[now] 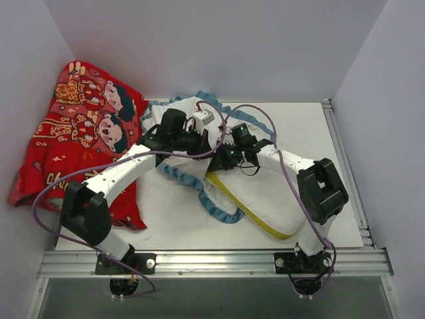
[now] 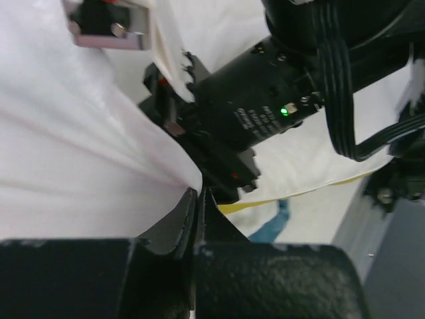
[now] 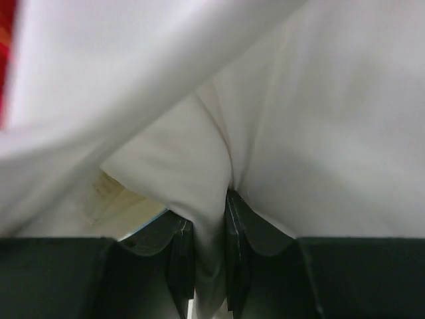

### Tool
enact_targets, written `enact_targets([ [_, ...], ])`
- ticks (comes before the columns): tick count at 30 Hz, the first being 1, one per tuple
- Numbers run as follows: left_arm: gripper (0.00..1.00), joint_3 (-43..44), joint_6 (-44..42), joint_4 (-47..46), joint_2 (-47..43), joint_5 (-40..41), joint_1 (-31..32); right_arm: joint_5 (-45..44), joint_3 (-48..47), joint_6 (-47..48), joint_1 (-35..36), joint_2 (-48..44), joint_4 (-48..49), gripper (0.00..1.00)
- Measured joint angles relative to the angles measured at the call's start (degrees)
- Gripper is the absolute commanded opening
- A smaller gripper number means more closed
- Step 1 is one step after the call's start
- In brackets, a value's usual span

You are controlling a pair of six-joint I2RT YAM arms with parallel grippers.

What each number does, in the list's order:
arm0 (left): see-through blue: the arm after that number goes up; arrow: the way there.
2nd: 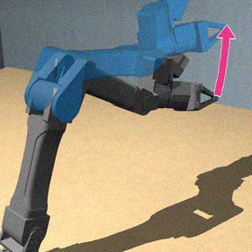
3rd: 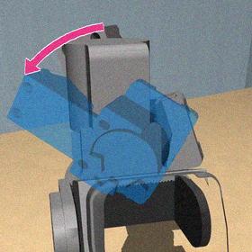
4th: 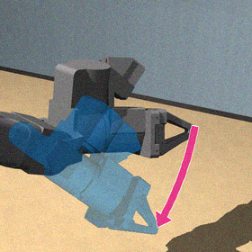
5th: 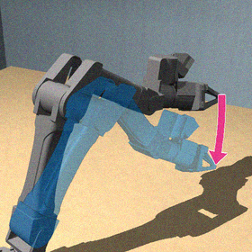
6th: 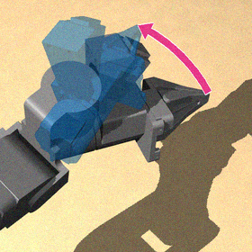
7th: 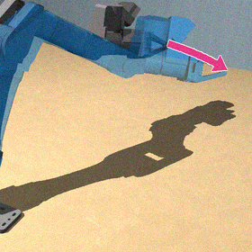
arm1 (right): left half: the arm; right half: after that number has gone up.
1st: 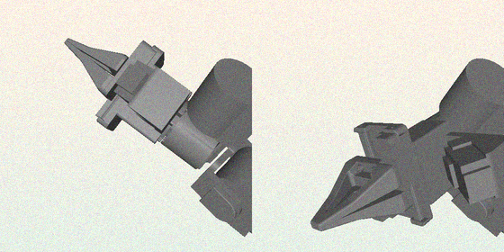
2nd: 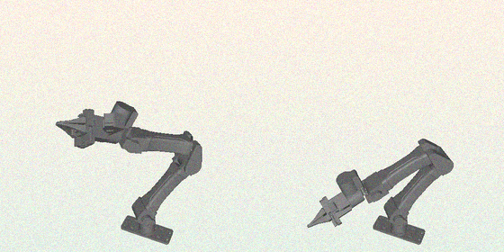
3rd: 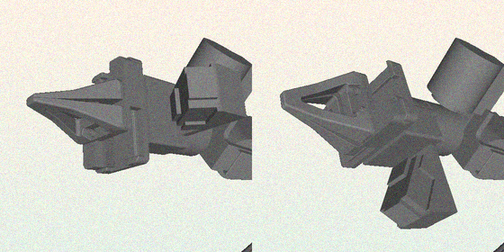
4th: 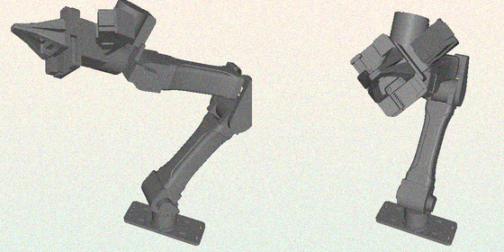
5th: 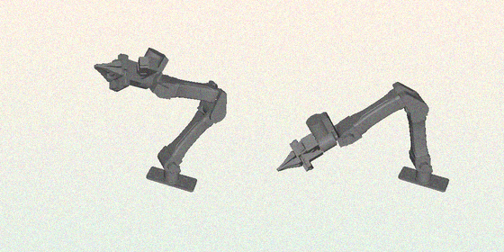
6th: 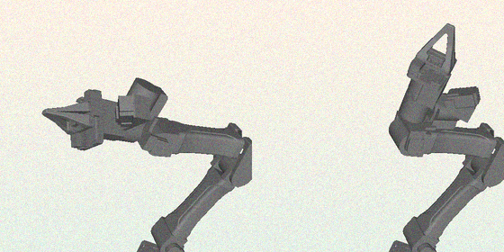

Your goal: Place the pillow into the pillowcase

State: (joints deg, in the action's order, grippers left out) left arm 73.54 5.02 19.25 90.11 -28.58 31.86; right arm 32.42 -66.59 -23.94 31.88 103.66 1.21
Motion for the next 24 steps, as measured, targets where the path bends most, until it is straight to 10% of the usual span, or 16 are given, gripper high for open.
enact_targets([
  [5,0.00,0.31,7.30,-2.47,-0.61,-4.26,-0.15,0.55,-5.62,-11.13,-1.46,-0.70,-0.74,0.03],
  [11,0.00,-3.23,9.46,-2.84,-3.10,-3.41,-1.22,5.55,-6.88,-13.25,-4.24,-0.33,-3.10,0.53],
  [16,0.00,-7.19,7.50,-0.72,-3.78,-1.81,-1.88,8.04,-4.55,-0.26,-8.39,-4.09,-15.65,0.81],
  [24,0.00,-8.85,4.74,-0.17,-3.45,-1.70,-1.70,-1.53,-6.43,26.95,-22.64,-21.40,-41.66,0.86],
])
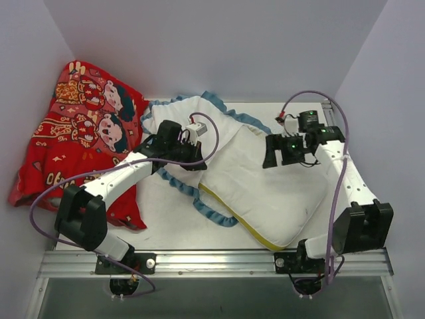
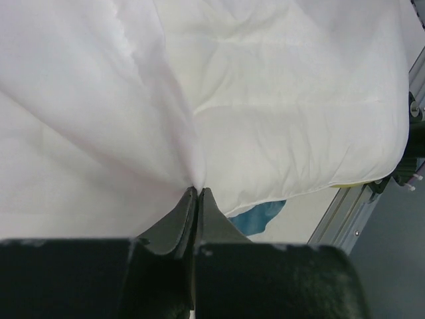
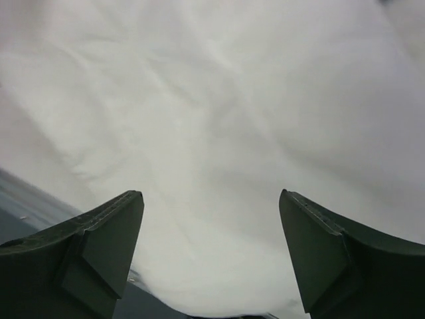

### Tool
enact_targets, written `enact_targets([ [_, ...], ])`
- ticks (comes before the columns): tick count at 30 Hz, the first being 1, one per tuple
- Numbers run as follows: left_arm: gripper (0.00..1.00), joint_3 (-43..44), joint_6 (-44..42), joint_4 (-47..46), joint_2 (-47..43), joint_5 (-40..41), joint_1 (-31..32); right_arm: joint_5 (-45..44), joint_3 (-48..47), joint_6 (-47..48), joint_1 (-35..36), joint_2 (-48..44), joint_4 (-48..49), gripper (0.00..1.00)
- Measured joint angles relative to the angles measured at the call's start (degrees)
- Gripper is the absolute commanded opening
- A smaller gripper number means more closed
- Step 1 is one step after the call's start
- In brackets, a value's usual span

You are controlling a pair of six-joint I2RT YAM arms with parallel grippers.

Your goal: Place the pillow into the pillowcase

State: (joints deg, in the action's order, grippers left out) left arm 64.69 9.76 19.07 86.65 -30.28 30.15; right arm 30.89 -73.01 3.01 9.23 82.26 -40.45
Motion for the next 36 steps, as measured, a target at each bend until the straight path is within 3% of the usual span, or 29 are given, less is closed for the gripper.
enact_targets([
  [4,0.00,0.02,-2.49,0.22,2.25,-0.20,1.68,-7.23,0.37,9.31,-11.45,1.84,-4.02,0.84],
  [9,0.44,1.79,-7.32,2.54,5.11,-0.70,3.65,-8.15,-3.32,13.57,-18.49,17.35,-2.71,0.83],
  [13,0.59,10.86,-10.88,4.74,8.07,0.35,3.67,-6.29,-10.64,13.40,-19.04,27.61,-1.92,0.83],
  [16,0.60,22.29,-12.79,4.09,13.09,3.02,3.67,-3.76,-14.53,13.20,-18.91,30.40,-0.90,0.78],
  [21,0.59,40.65,-13.66,2.29,26.08,7.13,3.50,1.38,-16.52,12.90,-16.39,32.94,1.49,0.44],
  [23,0.61,43.15,-14.16,1.88,29.99,8.48,3.50,2.58,-14.95,13.05,-14.29,32.94,2.27,0.32],
  [27,0.66,44.98,-15.63,2.99,36.68,10.88,3.43,5.79,-9.79,13.77,-10.21,31.56,3.72,0.20],
  [32,0.63,47.25,-17.86,4.70,42.05,13.60,3.45,8.70,-3.15,14.60,-7.13,26.25,2.45,0.01],
  [36,0.61,49.16,-19.02,4.44,43.47,16.76,3.63,8.83,-2.60,14.69,-7.13,24.76,2.49,0.00],
])
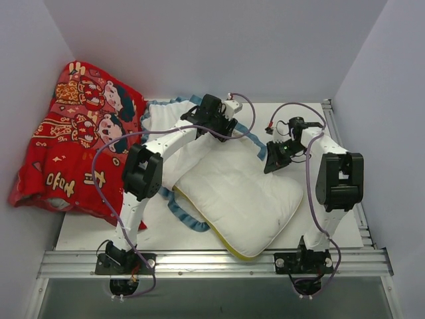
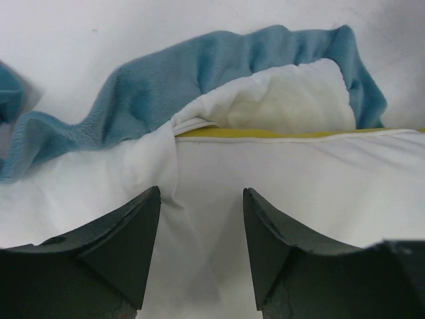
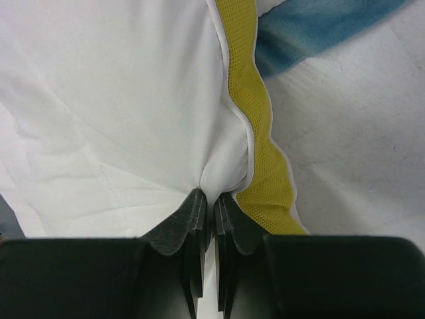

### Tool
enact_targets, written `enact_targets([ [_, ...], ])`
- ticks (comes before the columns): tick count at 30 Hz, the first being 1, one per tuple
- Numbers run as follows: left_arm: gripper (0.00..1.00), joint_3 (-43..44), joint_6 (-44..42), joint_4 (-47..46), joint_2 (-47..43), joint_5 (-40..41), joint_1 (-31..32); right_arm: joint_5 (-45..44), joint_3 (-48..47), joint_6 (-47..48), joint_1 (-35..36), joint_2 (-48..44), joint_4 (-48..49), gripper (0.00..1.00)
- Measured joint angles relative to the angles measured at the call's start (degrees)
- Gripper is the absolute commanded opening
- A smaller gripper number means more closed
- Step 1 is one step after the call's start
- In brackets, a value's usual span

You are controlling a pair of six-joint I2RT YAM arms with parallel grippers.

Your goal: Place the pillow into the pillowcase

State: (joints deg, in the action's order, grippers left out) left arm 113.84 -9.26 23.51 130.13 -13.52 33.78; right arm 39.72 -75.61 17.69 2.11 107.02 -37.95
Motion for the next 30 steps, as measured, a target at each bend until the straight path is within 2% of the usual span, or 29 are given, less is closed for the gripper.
enact_targets([
  [3,0.60,0.04,-1.03,-1.01,0.00,1.88,-0.07,-0.02,0.02,-0.28,-0.20,0.00,0.07,0.00],
  [4,0.60,0.04,-1.40,-1.16,0.00,2.32,-0.11,-0.07,0.02,-0.46,-0.20,0.00,0.07,0.04],
  [5,0.60,0.04,-1.77,-1.27,0.00,2.54,-0.15,-0.26,0.02,-1.03,-0.20,-0.02,0.07,0.22],
  [8,0.61,0.13,-2.71,-1.84,0.00,3.08,-0.17,-1.81,0.02,-3.32,-0.39,-0.57,-0.02,0.65],
  [9,0.61,0.44,-3.08,-1.84,0.09,3.30,-0.17,-2.19,0.11,-4.00,-0.63,-1.16,0.00,0.71],
  [12,0.61,2.25,-3.67,-1.95,0.74,4.39,-0.17,-3.45,0.55,-4.94,-2.47,-4.37,-0.74,0.77],
  [18,0.61,6.05,-4.79,-2.80,2.58,6.01,-0.17,-7.21,0.81,-2.75,-7.89,-8.35,-5.11,0.78],
  [22,0.61,8.87,-5.35,-2.56,4.57,6.08,-0.22,-6.99,1.36,-0.72,-7.61,-5.38,-9.11,0.78],
  [25,0.60,10.32,-5.73,-2.12,6.03,6.03,-0.24,-6.29,1.53,0.48,-6.54,-2.16,-10.49,0.74],
  [28,0.56,10.36,-6.29,-1.22,6.73,6.01,-0.24,-5.66,1.53,1.27,-5.90,0.07,-11.04,0.61],
  [29,0.54,10.36,-6.40,-0.85,6.97,6.03,-0.24,-5.40,1.53,1.57,-5.81,0.63,-11.34,0.48],
  [30,0.51,10.45,-6.49,-0.48,7.26,6.05,-0.24,-5.16,1.53,1.88,-5.81,0.92,-11.52,0.41],
])
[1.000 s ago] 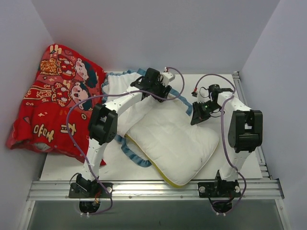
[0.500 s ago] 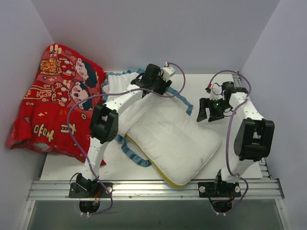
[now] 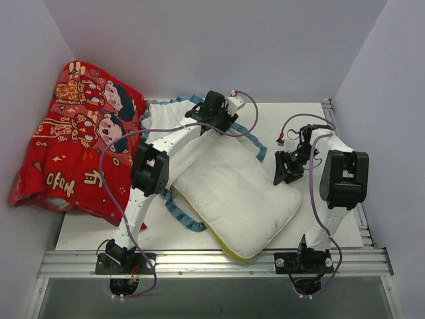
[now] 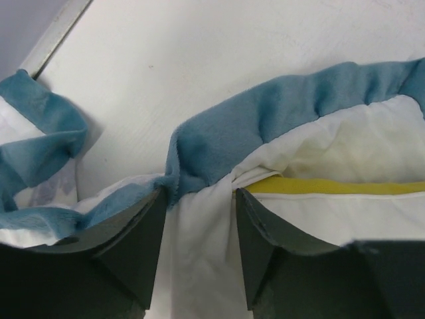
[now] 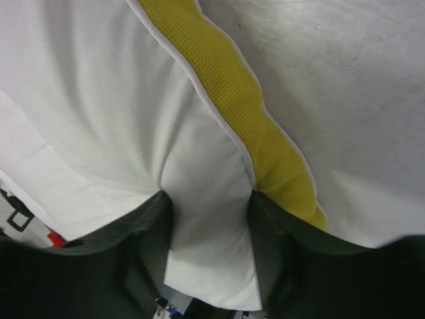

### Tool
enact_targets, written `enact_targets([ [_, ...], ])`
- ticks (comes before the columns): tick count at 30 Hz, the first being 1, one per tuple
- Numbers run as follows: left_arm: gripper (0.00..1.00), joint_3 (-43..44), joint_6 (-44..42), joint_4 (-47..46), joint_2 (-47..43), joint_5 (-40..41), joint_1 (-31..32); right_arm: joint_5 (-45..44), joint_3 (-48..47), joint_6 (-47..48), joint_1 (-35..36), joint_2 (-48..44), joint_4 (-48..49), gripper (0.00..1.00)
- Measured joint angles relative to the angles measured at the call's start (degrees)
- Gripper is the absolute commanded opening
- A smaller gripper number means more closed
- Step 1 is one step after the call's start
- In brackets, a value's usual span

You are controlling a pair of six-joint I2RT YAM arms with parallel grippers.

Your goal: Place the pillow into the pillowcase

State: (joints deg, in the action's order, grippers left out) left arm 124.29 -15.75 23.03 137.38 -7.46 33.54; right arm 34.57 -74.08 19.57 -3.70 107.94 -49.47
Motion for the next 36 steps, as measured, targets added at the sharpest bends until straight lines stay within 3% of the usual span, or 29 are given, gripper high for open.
enact_targets([
  [1,0.40,0.31,-0.13,0.42,0.42,0.02,0.00,0.52,-0.07,0.15,0.00,0.50,-0.39,0.24],
  [3,0.23,1.01,-0.24,0.92,1.36,-0.02,0.00,1.73,-0.26,0.17,0.04,1.27,-0.94,0.09],
  [4,0.17,1.36,-0.35,1.20,1.81,-0.22,0.00,2.34,-0.48,0.09,0.07,1.55,-1.14,0.03],
  [5,0.04,1.62,-0.37,1.46,2.16,-0.83,0.00,2.82,-0.70,0.02,0.11,1.64,-1.27,0.00],
  [6,0.00,1.66,-0.22,1.62,2.27,-1.81,0.00,3.08,-0.96,-0.02,0.17,1.62,-1.40,0.00],
  [18,0.00,-1.33,9.53,1.66,-1.60,-15.72,4.72,5.31,-7.63,-5.11,2.78,-0.39,-0.90,0.00],
  [24,0.00,-7.48,18.67,-2.25,-7.65,-17.64,7.69,8.74,-8.87,-9.31,1.27,-6.69,1.09,0.00],
  [32,0.00,-6.23,23.52,-5.22,-8.02,-18.84,6.21,10.54,-4.66,-14.56,-0.50,-7.98,10.64,0.00],
  [33,0.17,-5.64,23.45,-5.27,-7.65,-18.84,6.10,9.25,-3.43,-15.54,-0.33,-7.63,12.17,0.03],
  [35,0.43,-3.17,23.43,-4.98,-6.16,-19.47,5.66,6.82,-2.71,-17.38,-0.22,-6.01,13.99,0.33],
  [36,0.66,-1.36,23.76,-4.96,-5.25,-20.24,5.29,5.53,-2.71,-18.01,-0.20,-5.29,14.95,0.47],
])
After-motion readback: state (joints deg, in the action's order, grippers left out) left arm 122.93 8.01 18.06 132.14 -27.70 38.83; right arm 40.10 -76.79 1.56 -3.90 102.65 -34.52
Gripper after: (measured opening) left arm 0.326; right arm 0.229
